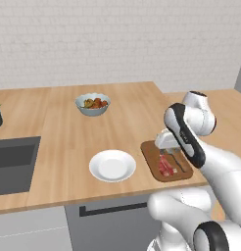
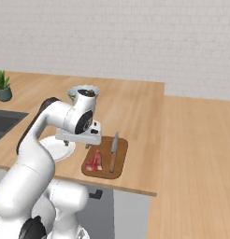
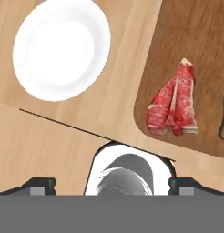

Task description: Pick up the knife from the drawer and place it on the cutting board. Then place the meat from the plate to the cutting board.

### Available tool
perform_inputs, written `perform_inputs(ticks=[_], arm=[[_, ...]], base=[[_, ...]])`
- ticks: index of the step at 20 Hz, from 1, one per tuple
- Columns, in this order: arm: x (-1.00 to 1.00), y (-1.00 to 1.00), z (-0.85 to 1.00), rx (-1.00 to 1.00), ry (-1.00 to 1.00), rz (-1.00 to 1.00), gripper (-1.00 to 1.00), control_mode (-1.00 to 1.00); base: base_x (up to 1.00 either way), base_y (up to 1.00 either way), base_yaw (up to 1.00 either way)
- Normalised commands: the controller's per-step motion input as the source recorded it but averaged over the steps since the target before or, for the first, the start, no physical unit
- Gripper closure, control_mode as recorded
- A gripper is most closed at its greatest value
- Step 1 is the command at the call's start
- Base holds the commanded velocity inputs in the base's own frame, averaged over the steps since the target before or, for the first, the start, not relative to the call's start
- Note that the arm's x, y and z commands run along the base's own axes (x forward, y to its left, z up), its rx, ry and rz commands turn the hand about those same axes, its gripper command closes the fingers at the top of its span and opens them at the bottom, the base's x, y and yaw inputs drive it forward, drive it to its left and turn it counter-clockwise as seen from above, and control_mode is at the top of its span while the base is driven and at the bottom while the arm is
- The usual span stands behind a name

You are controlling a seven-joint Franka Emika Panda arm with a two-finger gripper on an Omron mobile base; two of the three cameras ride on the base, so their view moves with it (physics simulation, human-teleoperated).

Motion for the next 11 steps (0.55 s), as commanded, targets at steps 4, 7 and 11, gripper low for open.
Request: perform_inputs(ticks=[4,7,11], arm=[[-0.36,0.27,0.23,0.3,-0.2,0.0,-1.0,-1.0],[-0.32,0.28,0.25,0.34,-0.18,0.0,-1.0,-1.0],[-0.31,0.29,0.37,0.36,-0.16,0.0,-1.0,-1.0]], base=[[0.0,0.0,0.0],[0.0,0.0,0.0],[0.0,0.0,0.0]])
